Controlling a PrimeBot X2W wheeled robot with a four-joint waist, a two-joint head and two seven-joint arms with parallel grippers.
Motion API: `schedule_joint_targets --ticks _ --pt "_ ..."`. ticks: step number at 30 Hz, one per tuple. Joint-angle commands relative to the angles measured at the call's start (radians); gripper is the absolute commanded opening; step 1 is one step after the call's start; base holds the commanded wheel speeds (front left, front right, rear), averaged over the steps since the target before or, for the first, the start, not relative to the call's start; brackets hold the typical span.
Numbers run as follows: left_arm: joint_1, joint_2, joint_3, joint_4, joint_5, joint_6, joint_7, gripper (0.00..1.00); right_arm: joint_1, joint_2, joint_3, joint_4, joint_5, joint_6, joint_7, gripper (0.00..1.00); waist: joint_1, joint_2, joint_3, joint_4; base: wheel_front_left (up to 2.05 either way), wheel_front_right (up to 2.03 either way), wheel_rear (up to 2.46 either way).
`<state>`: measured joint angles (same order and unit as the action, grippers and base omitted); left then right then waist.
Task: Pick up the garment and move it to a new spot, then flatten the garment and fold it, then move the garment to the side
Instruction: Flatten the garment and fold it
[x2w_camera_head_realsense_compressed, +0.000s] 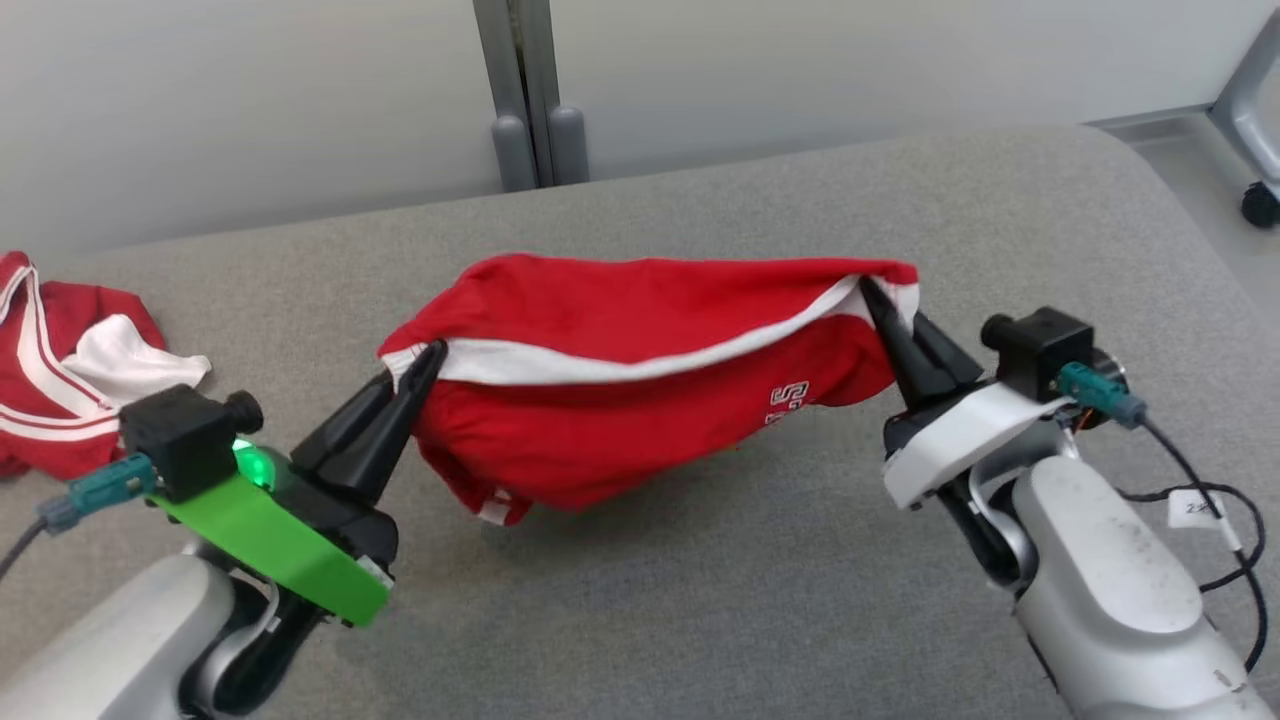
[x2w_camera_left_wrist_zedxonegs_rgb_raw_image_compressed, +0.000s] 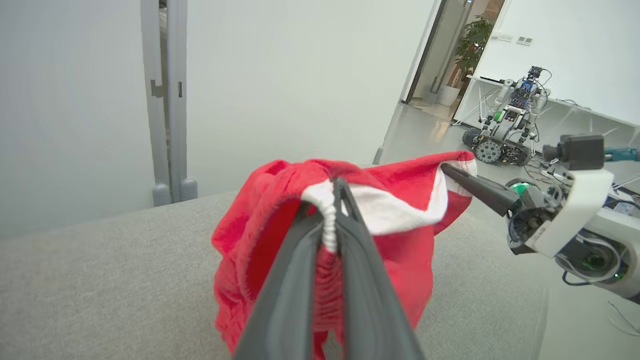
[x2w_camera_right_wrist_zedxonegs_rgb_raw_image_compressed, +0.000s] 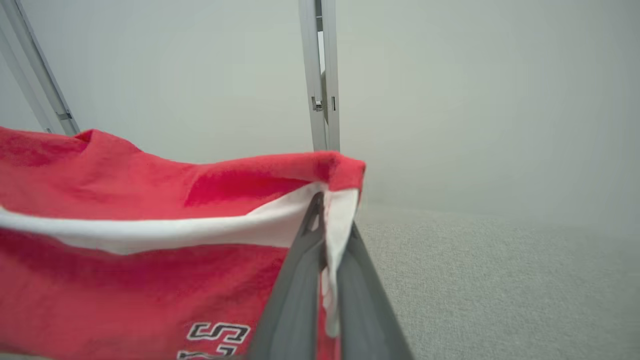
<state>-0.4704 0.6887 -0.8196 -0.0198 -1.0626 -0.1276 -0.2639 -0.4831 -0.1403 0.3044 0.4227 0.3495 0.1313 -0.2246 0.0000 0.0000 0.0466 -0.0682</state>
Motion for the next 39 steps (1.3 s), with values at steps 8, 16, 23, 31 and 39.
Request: schedule_joint_targets --ticks 8,16,23,31,39 --pt "-0.157 0.164 0.009 -0.199 -0.047 -0.004 0.089 0.0 0.002 -0.093 -0.103 -0.318 0.044 -0.001 0.135 0.0 0.0 0.0 -0.094 -0.038 0.0 0.0 0.0" --pt "-0.304 0.193 0.011 -0.257 -0.106 -0.004 0.209 0.0 0.025 -0.092 -0.173 -0.566 0.039 -0.001 0.281 0.0 0.0 0.0 -0.082 -0.057 0.0 0.0 0.0" --pt "-0.434 0.138 -0.017 -0.156 -0.123 -0.004 0.278 0.0 -0.054 -0.067 -0.168 -0.543 0.004 -0.001 0.309 0.0 0.0 0.0 0.023 -0.078 0.0 0.0 0.0" --pt "-0.705 0.035 -0.026 0.079 -0.062 -0.004 0.261 0.0 -0.407 -0.015 -0.123 -0.292 -0.066 -0.001 0.184 0.0 0.0 0.0 0.223 -0.115 0.0 0.0 0.0" --pt "-0.876 -0.086 -0.067 0.342 0.026 -0.004 0.086 0.0 -0.66 0.06 -0.163 -0.044 -0.155 -0.001 0.011 0.0 0.0 0.0 0.347 -0.122 0.0 0.0 0.0"
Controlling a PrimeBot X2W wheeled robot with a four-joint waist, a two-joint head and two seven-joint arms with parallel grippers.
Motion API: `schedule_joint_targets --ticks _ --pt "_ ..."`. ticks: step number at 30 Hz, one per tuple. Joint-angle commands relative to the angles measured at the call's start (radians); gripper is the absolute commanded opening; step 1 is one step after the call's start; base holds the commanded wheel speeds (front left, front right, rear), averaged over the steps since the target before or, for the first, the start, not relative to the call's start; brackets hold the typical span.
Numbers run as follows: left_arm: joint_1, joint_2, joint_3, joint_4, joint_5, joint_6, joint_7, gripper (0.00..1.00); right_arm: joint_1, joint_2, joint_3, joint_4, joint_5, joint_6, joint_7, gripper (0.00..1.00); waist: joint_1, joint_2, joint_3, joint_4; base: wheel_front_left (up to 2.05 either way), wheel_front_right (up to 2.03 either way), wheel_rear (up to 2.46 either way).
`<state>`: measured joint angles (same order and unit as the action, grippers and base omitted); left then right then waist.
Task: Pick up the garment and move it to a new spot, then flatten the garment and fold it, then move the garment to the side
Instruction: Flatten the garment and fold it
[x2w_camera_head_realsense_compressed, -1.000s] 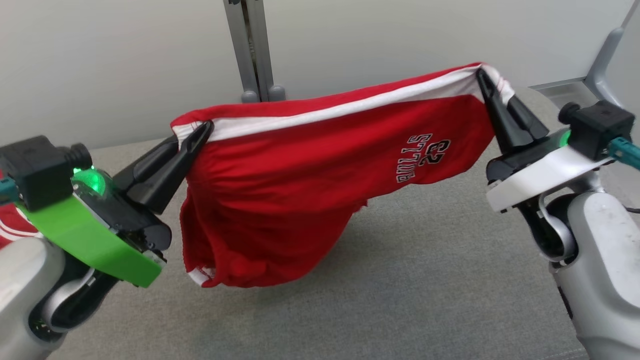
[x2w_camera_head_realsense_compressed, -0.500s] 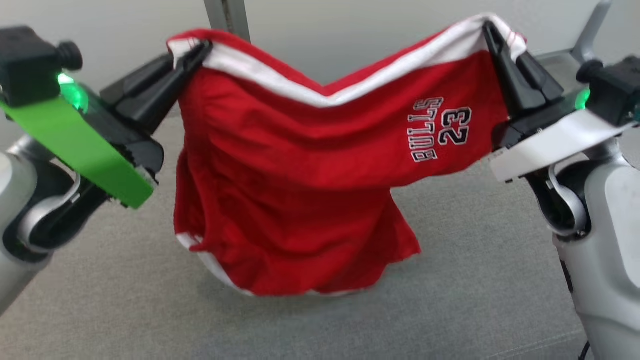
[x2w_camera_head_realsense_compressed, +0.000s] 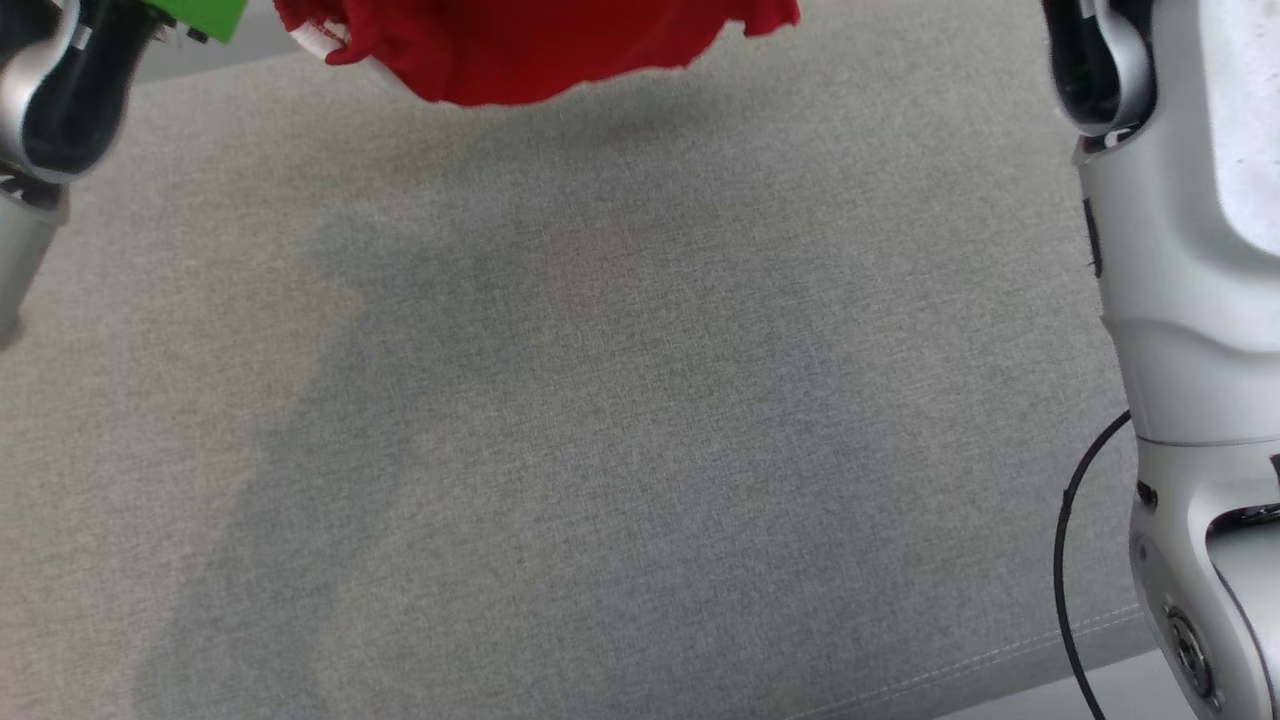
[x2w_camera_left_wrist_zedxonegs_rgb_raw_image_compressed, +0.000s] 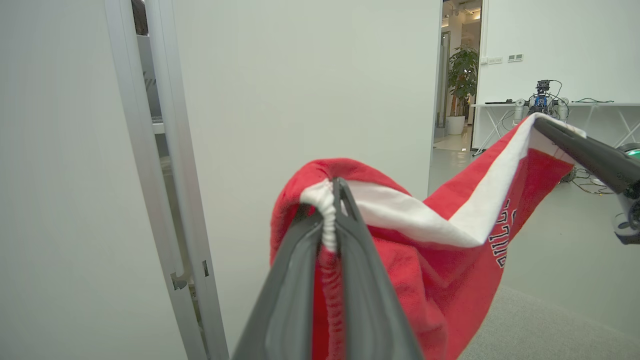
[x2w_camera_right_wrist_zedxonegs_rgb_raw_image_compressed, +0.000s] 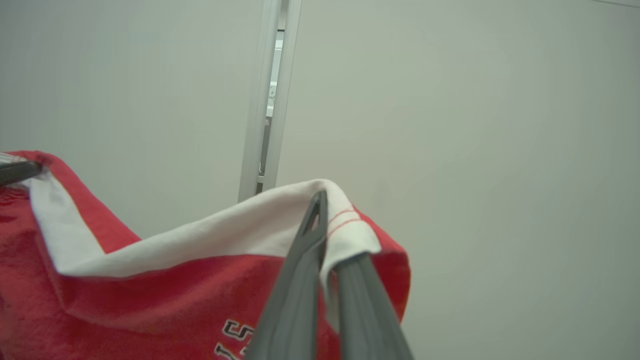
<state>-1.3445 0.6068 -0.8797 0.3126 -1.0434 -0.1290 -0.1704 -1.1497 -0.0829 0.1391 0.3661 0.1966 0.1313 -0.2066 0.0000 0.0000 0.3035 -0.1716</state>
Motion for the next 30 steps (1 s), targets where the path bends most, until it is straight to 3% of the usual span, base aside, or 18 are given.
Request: schedule_joint_targets --ticks 1,6,12,22,30 --pt "0.004 -0.013 -0.02 0.028 0.009 -0.003 -0.021 0.0 0.012 0.008 0.009 0.035 -0.001 -0.001 -0.015 0.0 0.0 0.0 0.097 -0.017 0.0 0.0 0.0" --pt "0.089 -0.037 -0.086 0.095 -0.023 -0.003 -0.074 0.0 0.095 0.022 0.068 0.148 0.003 -0.001 -0.045 0.0 0.0 0.0 0.118 -0.002 0.0 0.0 0.0" --pt "0.238 -0.043 -0.107 0.071 -0.061 -0.003 -0.096 0.0 0.236 0.023 0.109 0.177 0.029 -0.001 -0.058 0.0 0.0 0.0 0.096 0.025 0.0 0.0 0.0" --pt "0.643 -0.088 0.087 -0.135 0.049 -0.003 -0.095 0.0 0.57 -0.001 0.099 0.001 0.07 -0.001 -0.059 0.0 0.0 0.0 -0.026 0.065 0.0 0.0 0.0" --pt "0.979 -0.165 0.217 -0.255 0.142 -0.003 -0.095 0.0 0.843 -0.012 0.054 -0.163 0.055 -0.001 -0.015 0.0 0.0 0.0 -0.17 0.066 0.0 0.0 0.0"
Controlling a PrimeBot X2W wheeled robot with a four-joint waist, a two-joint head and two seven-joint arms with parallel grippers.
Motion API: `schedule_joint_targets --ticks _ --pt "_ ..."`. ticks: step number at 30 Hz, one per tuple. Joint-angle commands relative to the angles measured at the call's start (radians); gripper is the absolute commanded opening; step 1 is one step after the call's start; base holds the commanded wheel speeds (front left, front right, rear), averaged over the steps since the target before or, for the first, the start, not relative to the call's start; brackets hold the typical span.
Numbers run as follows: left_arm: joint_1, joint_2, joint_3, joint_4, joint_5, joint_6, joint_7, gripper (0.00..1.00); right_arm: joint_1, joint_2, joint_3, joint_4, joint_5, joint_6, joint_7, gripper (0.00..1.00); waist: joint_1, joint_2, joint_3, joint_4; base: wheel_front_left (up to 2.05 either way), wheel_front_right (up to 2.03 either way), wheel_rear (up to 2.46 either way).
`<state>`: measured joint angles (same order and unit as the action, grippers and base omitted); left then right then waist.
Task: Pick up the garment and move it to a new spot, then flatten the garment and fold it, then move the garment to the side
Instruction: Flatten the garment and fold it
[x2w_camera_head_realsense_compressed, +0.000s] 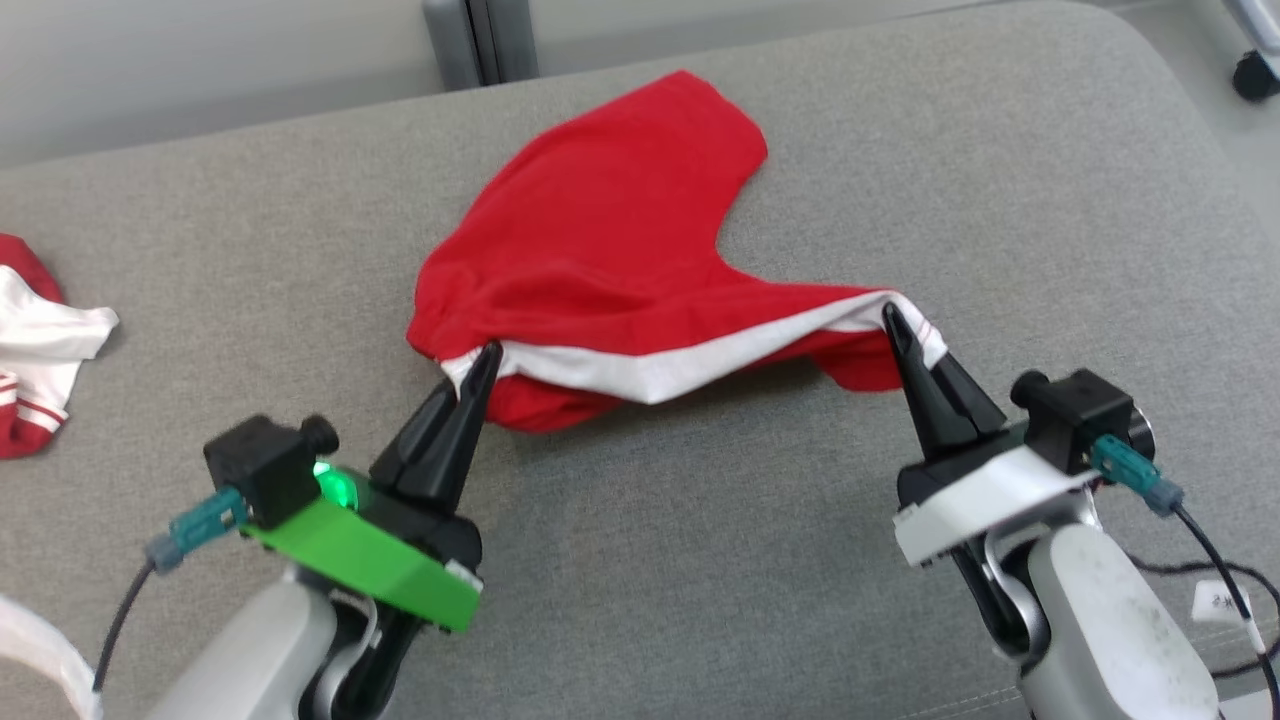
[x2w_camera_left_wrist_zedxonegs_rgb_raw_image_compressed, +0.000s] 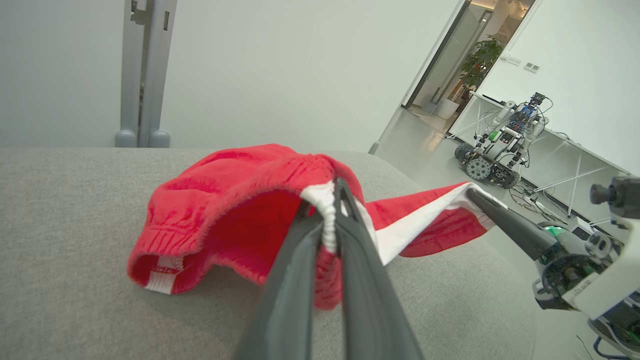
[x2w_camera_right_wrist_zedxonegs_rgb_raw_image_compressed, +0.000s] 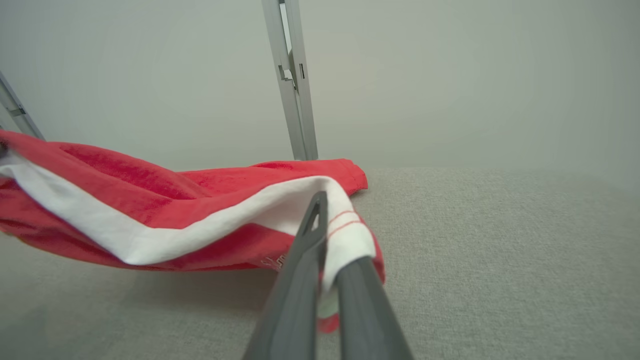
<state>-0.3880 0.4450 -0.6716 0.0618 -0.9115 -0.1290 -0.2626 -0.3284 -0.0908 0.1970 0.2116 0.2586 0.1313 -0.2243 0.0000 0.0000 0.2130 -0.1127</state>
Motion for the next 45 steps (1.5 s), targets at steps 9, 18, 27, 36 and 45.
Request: schedule_joint_targets --ticks 9,18,27,36,45 --pt "0.316 -0.056 0.109 -0.126 0.068 -0.002 -0.002 0.0 0.319 0.023 -0.097 -0.301 -0.025 -0.001 0.145 0.0 0.0 0.0 -0.143 0.009 0.0 0.0 0.0" --pt "0.338 -0.148 0.099 -0.081 0.046 -0.002 -0.002 0.0 0.254 0.003 -0.137 -0.346 -0.049 -0.001 0.227 0.0 0.0 0.0 -0.073 0.052 0.0 0.0 0.0" --pt "0.179 -0.267 0.155 0.072 -0.066 0.005 0.002 0.0 -0.114 -0.109 -0.083 -0.105 -0.03 -0.001 0.282 0.0 0.0 0.0 0.06 0.125 0.0 0.0 0.0" --pt "-0.011 -0.334 0.18 0.215 -0.108 0.007 0.028 0.0 -0.479 -0.167 0.058 0.215 -0.007 -0.001 0.307 0.0 0.0 0.0 0.194 0.193 0.0 0.0 0.0" --pt "-0.114 -0.368 0.189 0.311 -0.132 0.0 0.013 0.0 -0.699 -0.187 0.23 0.477 0.045 -0.001 0.266 0.0 0.0 0.0 0.257 0.242 0.0 0.0 0.0"
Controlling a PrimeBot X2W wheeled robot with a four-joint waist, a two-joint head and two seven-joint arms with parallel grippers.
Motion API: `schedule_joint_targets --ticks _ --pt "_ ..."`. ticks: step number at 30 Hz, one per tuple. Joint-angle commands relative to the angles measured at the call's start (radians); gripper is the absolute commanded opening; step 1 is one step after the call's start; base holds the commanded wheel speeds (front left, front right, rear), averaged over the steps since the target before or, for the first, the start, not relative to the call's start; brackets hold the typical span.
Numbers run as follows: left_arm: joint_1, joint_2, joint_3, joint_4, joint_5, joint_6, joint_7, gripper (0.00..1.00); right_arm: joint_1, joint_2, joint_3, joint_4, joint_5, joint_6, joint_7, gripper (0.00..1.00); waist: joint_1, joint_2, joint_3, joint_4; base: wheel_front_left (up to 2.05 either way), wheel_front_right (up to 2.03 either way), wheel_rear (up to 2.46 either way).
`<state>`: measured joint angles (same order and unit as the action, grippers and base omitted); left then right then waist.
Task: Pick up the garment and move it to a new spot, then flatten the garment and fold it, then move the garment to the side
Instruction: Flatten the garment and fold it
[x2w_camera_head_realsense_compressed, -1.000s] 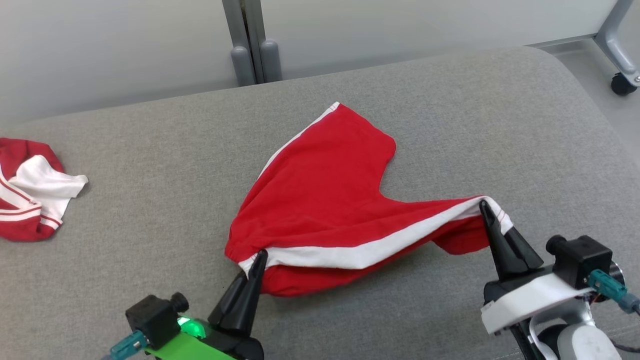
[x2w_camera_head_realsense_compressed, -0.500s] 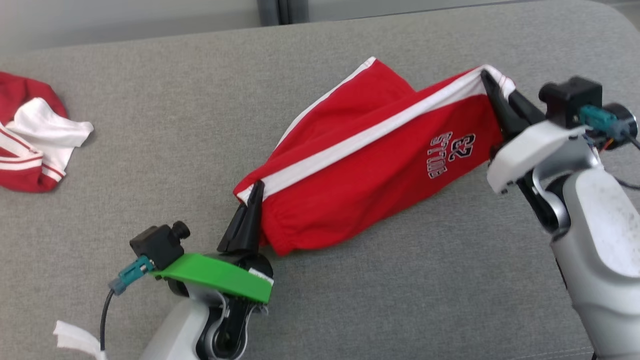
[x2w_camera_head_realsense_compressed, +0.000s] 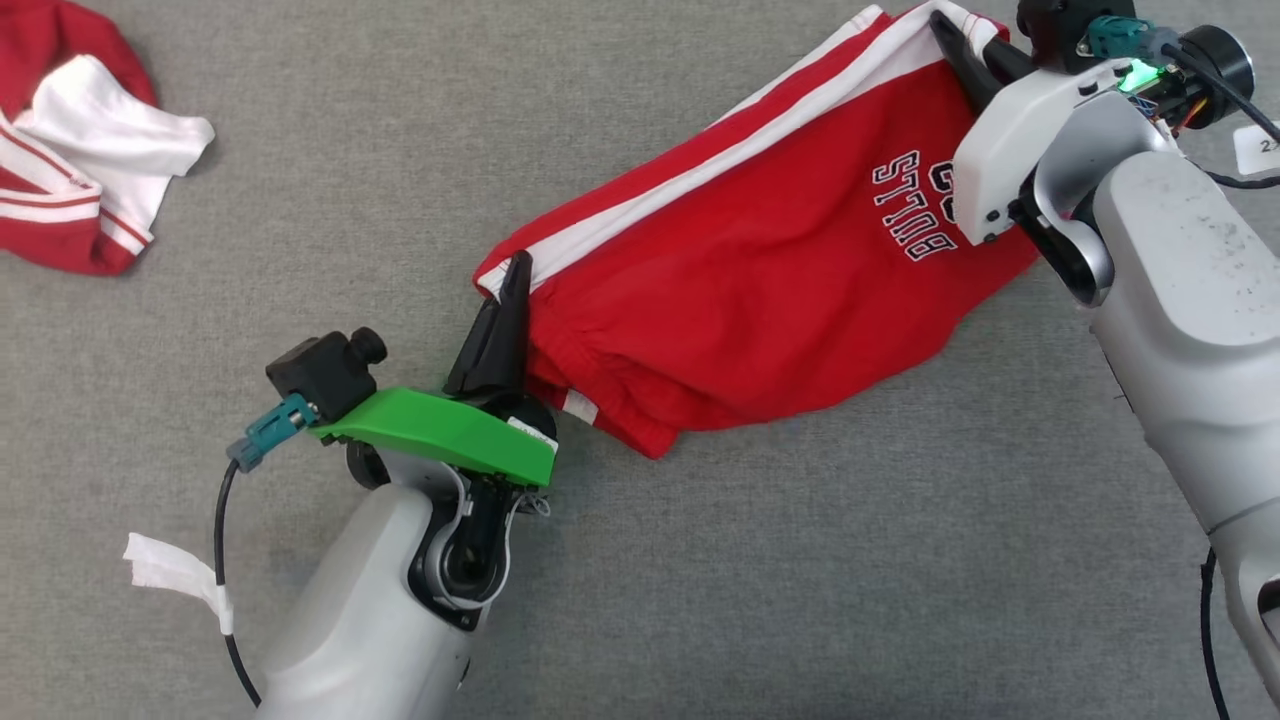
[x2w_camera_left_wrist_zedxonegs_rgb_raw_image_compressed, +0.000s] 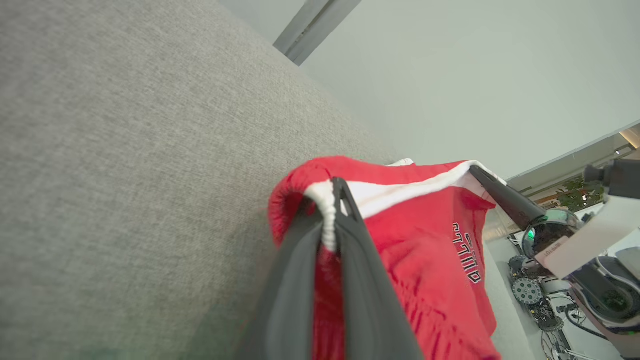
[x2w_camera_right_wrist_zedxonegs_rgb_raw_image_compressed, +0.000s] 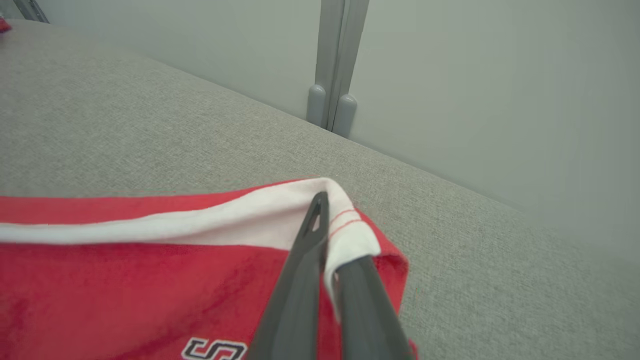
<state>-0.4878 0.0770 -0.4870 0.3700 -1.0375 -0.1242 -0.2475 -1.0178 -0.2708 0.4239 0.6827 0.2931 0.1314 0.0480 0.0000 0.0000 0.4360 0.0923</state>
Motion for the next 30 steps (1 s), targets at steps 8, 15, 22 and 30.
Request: schedule_joint_targets --ticks 8,15,22,30 --pt "0.022 -0.004 0.01 -0.027 -0.018 -0.006 -0.009 0.0 -0.103 -0.014 0.136 0.142 0.095 -0.001 -0.052 0.27 0.0 0.0 0.032 0.058 0.0 0.0 0.0" --pt "0.041 0.005 0.006 -0.04 -0.012 0.019 -0.001 0.01 -0.162 -0.007 0.188 0.239 0.154 -0.001 -0.132 1.0 0.0 0.0 0.025 0.06 0.0 0.0 0.0" --pt "0.072 0.058 -0.03 -0.064 0.041 0.041 0.02 1.0 -0.169 -0.022 0.249 0.286 0.223 -0.001 -0.179 1.0 0.0 0.0 -0.019 0.045 0.0 0.0 0.0" --pt "0.158 0.157 -0.051 -0.138 0.141 0.106 0.011 1.0 -0.108 -0.07 0.351 0.292 0.325 -0.001 -0.152 1.0 0.0 0.0 -0.109 0.039 0.0 0.0 0.0"
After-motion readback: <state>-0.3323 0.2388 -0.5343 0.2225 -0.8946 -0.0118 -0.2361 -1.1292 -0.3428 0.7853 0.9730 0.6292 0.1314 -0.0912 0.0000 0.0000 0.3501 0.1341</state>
